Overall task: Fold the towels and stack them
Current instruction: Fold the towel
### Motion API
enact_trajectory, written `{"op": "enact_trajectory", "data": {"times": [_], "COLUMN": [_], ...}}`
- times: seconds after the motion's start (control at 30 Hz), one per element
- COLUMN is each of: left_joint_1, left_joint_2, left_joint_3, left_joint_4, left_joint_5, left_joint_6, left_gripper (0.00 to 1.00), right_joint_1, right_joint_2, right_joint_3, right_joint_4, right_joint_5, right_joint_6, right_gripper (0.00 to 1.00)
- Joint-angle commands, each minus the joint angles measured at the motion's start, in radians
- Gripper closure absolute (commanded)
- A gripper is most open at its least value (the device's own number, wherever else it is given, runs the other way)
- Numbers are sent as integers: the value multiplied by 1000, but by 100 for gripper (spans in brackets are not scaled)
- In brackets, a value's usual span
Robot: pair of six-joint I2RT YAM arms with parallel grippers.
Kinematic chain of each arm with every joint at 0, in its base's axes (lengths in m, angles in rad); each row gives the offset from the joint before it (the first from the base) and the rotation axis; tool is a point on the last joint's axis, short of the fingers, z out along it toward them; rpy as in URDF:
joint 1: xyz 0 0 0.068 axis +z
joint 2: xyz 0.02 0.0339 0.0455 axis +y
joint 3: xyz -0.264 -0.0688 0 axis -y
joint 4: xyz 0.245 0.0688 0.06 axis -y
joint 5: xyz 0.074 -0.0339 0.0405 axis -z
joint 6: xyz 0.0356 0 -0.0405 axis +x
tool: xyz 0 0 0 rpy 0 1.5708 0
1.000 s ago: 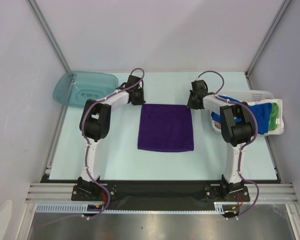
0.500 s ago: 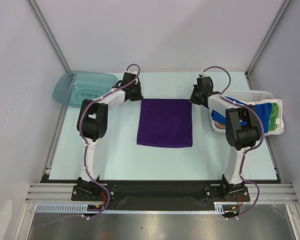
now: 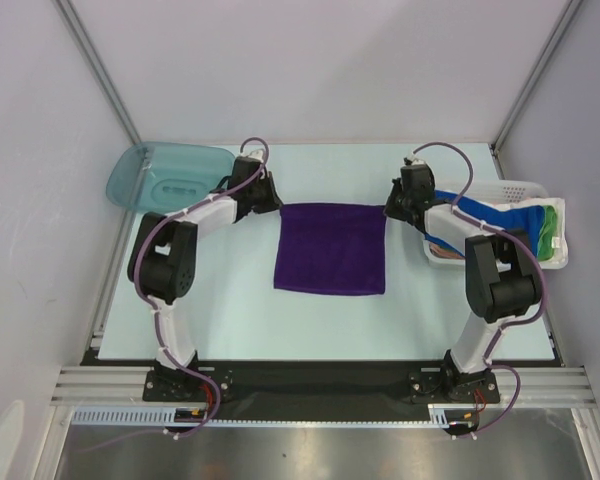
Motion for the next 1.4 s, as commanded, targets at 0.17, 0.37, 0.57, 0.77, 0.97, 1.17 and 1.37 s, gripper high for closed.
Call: {"op": "enact_trajectory", "data": {"times": [0.17, 0.37, 0.57, 0.77, 0.97, 1.17, 1.37], "left_joint_1": [-17, -58, -129, -132, -132, -132, -132], "left_joint_2": [-174, -268, -370, -452, -383, -279, -232], "left_joint_3": [-178, -297, -431, -495, -368, -333, -345], "left_joint_4": [108, 128, 137, 116, -16, -53, -32], "left_joint_5": [-43, -99, -206, -261, -263, -232, -191], "left_joint_6": [-21, -42, -80, -153, -189, -205, -209], "left_gripper": [100, 100, 77, 64, 62, 57, 57], "right_joint_1": [12, 30, 64, 64, 80, 112, 112], "right_joint_2": [-144, -217, -320, -398, -351, -290, -213], "right_joint_3": [-104, -178, -310, -363, -296, -296, -299], "right_joint_4": [35, 22, 32, 0, -72, -53, -42], "right_joint_5": [33, 33, 40, 37, 49, 40, 0], "right_joint_6": [28, 40, 57, 83, 121, 173, 193], "right_gripper": [100, 100, 69, 59, 57, 51, 51]}}
